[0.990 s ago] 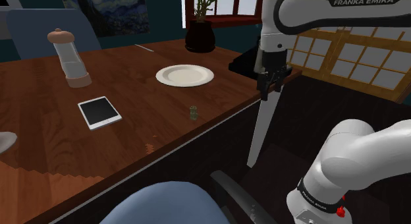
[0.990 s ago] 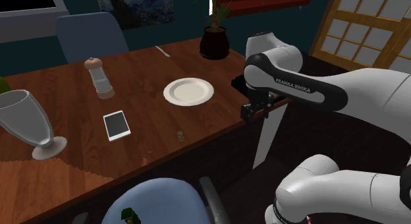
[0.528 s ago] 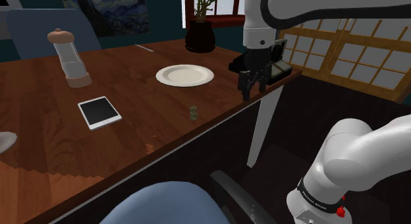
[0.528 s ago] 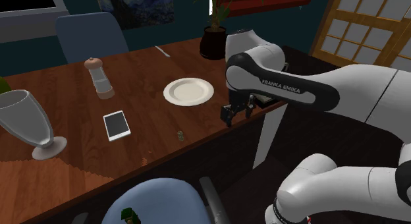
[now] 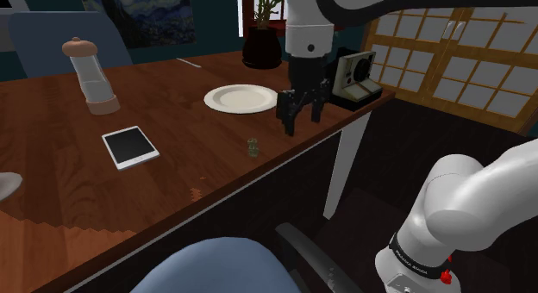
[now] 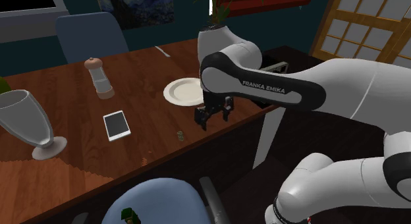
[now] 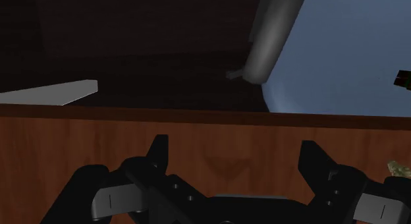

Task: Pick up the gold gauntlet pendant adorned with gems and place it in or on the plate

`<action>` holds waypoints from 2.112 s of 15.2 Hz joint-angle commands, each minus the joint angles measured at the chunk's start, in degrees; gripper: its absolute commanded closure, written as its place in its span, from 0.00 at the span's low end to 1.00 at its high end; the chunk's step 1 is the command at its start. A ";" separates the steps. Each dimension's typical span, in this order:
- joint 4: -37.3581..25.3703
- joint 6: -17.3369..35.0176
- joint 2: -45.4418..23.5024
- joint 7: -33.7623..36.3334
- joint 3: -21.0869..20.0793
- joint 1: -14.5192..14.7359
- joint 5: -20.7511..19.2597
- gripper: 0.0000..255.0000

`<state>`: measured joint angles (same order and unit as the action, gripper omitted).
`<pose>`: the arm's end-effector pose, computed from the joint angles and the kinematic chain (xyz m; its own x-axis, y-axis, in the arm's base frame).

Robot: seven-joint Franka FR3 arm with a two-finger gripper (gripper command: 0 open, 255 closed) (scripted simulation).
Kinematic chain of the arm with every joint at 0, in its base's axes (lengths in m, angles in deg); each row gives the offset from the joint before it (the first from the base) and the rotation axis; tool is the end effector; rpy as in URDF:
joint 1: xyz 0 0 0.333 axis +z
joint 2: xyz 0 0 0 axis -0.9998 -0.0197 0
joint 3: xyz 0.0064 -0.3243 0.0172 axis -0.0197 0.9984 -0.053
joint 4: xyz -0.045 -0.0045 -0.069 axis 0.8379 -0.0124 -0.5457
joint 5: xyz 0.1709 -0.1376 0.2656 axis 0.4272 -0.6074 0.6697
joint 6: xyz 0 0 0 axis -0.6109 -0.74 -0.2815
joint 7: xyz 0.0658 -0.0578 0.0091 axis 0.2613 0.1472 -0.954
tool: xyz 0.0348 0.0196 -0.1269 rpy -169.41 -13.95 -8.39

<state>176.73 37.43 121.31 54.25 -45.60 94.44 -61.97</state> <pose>0.2809 0.1287 0.5685 0.9928 -0.0952 -0.0721 -0.0943 -0.9954 0.0166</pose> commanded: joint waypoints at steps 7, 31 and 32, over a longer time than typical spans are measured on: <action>-11.18 2.76 -9.60 10.18 -8.68 1.53 1.51 0.00; -8.57 8.97 -12.06 12.86 -11.56 2.10 1.50 1.00; -8.57 8.97 -12.06 12.86 -11.56 2.10 1.50 1.00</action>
<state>168.16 46.40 109.26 67.10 -57.16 96.54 -60.47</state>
